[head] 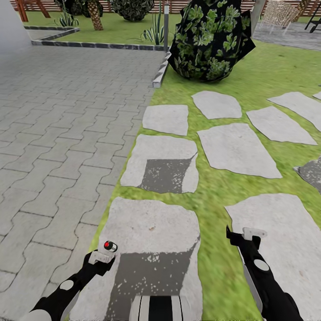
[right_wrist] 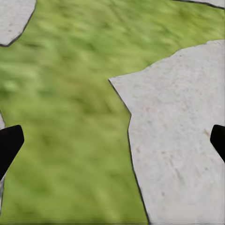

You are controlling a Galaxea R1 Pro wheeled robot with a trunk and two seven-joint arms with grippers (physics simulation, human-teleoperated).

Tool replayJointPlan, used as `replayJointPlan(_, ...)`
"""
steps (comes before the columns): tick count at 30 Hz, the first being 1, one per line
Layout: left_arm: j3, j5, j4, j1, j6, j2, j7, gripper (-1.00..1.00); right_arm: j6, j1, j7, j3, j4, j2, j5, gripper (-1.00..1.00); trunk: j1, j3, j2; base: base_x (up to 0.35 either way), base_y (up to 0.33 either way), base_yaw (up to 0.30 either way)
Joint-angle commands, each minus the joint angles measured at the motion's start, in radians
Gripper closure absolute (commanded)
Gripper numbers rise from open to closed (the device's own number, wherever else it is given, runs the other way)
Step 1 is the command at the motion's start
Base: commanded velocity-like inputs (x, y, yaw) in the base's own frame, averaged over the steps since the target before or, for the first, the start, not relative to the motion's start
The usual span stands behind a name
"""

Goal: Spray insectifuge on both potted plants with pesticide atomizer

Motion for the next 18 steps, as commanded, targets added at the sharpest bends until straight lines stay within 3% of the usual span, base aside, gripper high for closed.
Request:
replayJointPlan(1, -0.002, -0.009, 0.0, 0.0, -0.006, 0.001, 0.003, -1.0, 0.0, 0.0, -0.003, 0.001, 0.0, 0.0, 0.002, -1.0, 0.0, -0.005, 0.0, 0.0, 0.0, 0.0)
replayJointPlan(4, -0.002, -0.009, 0.0, 0.0, -0.006, 0.001, 0.003, -1.0, 0.0, 0.0, -0.003, 0.001, 0.0, -0.001, 0.002, -1.0, 0.002, -0.016, -0.001, 0.0, 0.0, 0.0)
replayJointPlan(18, -0.003, -0.011, 0.0, 0.0, -0.006, -0.002, 0.003, -1.0, 0.0, 0.0, -0.003, 0.001, 0.0, -0.001, 0.002, -1.0, 0.002, -0.016, -0.001, 0.027, 0.023, 0.0)
